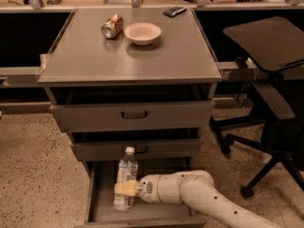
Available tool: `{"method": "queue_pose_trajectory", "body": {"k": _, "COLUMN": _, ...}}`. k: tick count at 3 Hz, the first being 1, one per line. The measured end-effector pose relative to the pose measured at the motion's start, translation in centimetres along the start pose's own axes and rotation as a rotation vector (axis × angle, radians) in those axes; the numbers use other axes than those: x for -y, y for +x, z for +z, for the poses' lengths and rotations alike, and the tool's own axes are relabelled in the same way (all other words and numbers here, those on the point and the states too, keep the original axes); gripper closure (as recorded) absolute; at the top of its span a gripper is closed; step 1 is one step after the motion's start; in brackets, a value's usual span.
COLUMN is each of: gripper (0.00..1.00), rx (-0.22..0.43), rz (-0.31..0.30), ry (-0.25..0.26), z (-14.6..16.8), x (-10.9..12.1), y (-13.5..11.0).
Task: Pick blue plastic bottle from bottom drawer and place on counter
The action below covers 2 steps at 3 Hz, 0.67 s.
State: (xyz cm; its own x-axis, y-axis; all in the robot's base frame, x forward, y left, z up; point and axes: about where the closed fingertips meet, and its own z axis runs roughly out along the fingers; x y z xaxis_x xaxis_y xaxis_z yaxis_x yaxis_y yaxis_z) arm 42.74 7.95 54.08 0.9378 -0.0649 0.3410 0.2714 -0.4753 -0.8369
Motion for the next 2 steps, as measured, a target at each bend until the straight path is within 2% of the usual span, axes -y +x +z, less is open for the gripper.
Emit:
{"method": "queue_pose_trajectory", "body": {"k": 1, "gripper": 1.0, "rx": 0.001, "rz": 0.002, "ry": -0.002, "z": 0.0, "x": -0.1, "y": 0.0}}
{"method": "queue_pose_trajectory", "body": {"k": 2, "gripper": 1.0, "rx": -0.034, "rz": -0.05, "ry": 0.079, "z": -2.3, "x": 3.0, "y": 2.8}}
